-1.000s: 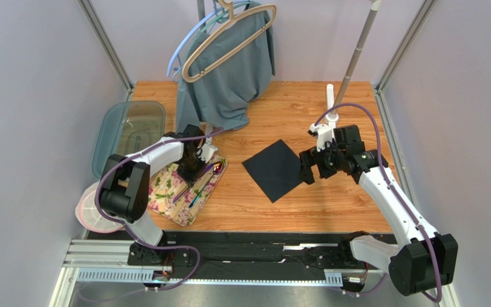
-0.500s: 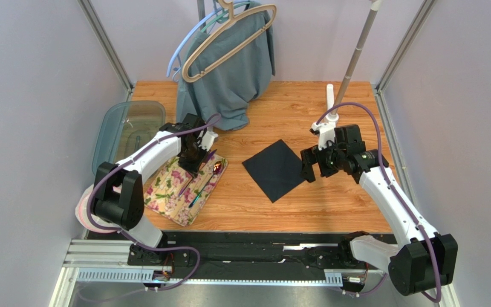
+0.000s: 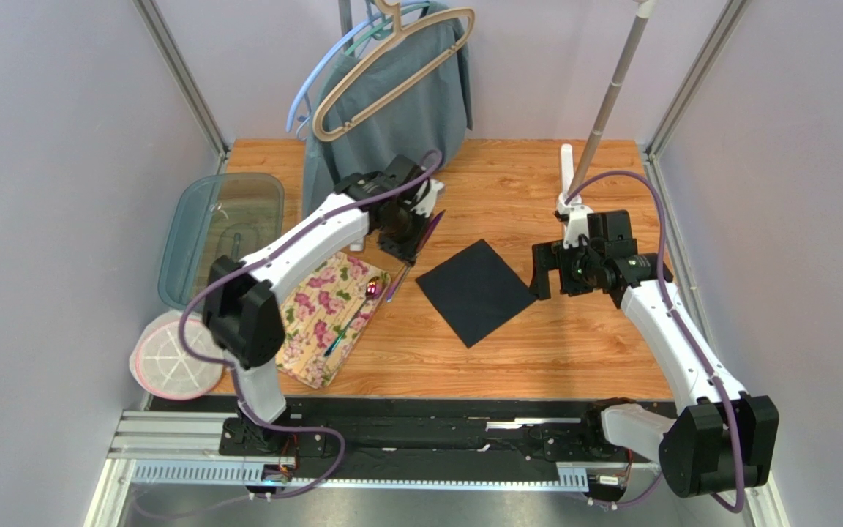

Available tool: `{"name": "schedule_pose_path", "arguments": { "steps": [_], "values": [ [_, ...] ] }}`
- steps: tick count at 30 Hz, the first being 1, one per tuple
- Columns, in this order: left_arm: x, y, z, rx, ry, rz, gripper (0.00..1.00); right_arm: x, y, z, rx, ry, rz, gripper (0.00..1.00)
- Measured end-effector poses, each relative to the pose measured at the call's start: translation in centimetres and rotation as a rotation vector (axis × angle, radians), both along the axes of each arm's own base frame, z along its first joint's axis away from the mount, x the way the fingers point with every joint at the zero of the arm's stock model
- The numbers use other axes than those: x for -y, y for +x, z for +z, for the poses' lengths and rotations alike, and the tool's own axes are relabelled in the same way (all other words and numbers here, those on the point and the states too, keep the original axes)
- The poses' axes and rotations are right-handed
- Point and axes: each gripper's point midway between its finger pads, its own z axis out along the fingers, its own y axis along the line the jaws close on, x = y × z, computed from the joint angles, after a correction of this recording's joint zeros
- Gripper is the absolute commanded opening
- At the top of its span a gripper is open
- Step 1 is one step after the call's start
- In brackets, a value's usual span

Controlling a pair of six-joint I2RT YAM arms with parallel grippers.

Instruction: Place the utensils on the paper napkin and roll it up

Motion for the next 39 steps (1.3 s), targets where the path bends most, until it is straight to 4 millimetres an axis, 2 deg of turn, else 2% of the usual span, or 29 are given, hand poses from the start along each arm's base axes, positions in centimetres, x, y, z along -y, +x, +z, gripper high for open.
{"name": "schedule_pose_path", "arguments": {
  "steps": [3,8,13,18,23,28,35,39],
  "values": [
    [4.4,1.8,-0.4,-0.016,-0.041,0.020,0.00,0.3,0.4,0.1,0.014,-0.006,-0.023,1.00],
    [10.2,4.2,-2.0,-0.071,-0.108,0.088,0.00,0.9,0.7,0.0,0.016,-0.023,-0.052,1.00],
    [13.9,5.7,-3.6,-0.093,-0.147,0.152,0.00,1.8,1.1,-0.1,0.022,-0.046,-0.082,1.00],
    [15.0,5.3,-4.8,-0.136,-0.156,0.219,0.00,2.2,1.6,0.3,0.030,-0.062,-0.101,1.00],
    [15.7,5.5,-5.0,-0.142,-0.179,0.258,0.00,2.3,2.1,1.0,0.050,-0.064,-0.107,1.00],
    [15.9,5.8,-5.6,-0.147,-0.184,0.289,0.00,2.5,2.2,1.0,0.050,-0.061,-0.114,1.00],
    [16.0,5.6,-8.3,-0.199,-0.154,0.332,0.00,2.6,2.2,1.1,0.049,-0.053,-0.115,1.00],
    [15.9,5.6,-8.7,-0.203,-0.145,0.357,0.00,2.6,2.0,1.0,0.043,-0.054,-0.110,1.00]
  ]
}}
